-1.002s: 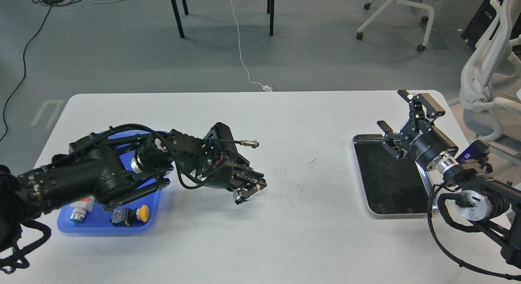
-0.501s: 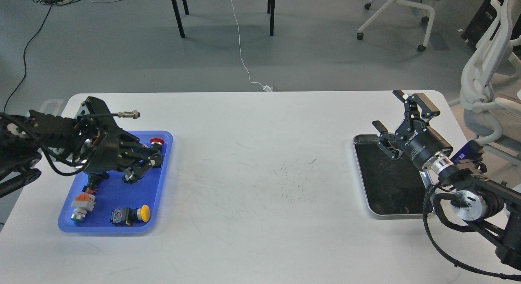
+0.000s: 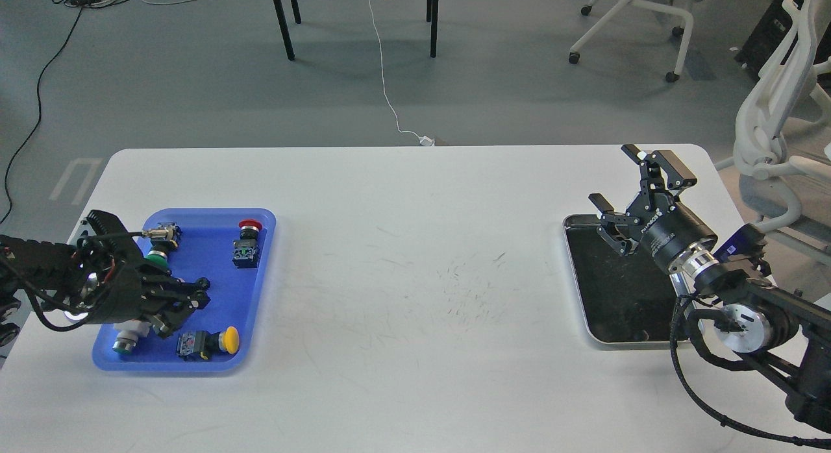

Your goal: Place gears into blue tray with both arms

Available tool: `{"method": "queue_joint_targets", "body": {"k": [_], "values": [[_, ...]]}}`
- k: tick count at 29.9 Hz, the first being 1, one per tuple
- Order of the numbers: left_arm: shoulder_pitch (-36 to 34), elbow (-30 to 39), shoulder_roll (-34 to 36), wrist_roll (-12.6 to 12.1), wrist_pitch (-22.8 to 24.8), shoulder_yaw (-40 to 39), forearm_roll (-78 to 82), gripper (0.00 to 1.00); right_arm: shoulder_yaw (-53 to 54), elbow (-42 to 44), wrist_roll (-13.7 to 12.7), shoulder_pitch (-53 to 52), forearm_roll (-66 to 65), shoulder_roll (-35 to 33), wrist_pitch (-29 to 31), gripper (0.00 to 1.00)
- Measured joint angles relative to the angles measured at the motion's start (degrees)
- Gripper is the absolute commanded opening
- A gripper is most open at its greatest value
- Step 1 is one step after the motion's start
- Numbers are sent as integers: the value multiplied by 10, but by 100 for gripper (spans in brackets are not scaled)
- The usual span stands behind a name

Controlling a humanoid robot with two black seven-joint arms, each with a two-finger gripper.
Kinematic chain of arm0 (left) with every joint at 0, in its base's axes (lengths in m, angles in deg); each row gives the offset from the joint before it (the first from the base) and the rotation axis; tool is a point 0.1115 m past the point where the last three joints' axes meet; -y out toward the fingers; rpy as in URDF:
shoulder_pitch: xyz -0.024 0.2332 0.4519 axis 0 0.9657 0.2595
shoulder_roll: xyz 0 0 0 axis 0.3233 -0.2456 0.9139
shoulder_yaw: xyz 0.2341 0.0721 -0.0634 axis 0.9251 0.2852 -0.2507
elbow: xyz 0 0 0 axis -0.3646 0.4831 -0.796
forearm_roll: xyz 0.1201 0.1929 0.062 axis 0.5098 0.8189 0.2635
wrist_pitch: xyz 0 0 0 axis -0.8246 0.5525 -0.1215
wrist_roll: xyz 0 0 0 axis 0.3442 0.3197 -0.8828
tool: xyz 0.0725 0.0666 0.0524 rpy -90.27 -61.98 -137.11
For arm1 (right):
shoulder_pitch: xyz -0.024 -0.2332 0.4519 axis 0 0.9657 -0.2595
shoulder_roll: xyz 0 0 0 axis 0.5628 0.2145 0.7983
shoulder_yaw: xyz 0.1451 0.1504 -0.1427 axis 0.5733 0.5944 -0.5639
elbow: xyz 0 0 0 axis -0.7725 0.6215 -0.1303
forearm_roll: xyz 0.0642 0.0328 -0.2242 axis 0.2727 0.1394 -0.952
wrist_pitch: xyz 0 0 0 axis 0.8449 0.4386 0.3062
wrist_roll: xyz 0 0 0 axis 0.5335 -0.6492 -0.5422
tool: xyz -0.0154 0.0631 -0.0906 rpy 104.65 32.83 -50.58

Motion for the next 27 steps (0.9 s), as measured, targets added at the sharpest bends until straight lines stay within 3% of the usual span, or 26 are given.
{"method": "queue_joint_targets", "body": {"k": [2, 6, 8, 14, 18, 22, 27], "values": [[3, -8, 0, 0, -1, 0, 0, 29, 0, -1, 0, 0, 0, 0, 0, 96], [10, -12, -1, 0, -2, -1, -1, 72, 0, -2, 0, 0, 0, 0, 0, 96], [12, -11, -1, 0, -2, -2, -3, 84, 1, -2, 0, 0, 0, 0, 0, 96], [15, -9, 3, 0, -24, -22, -12, 91, 1, -2, 0, -1, 0, -1, 0, 96], [15, 0, 2, 0, -29, -86, -80, 98, 1, -1, 0, -5, 0, -1, 0, 96], [15, 24, -12, 0, -29, -149, -242, 98, 1, -1, 0, -8, 0, -2, -1, 97], [29, 54, -62, 0, -49, -172, -532, 98, 2, 0, 0, -8, 0, 1, -5, 99]]}}
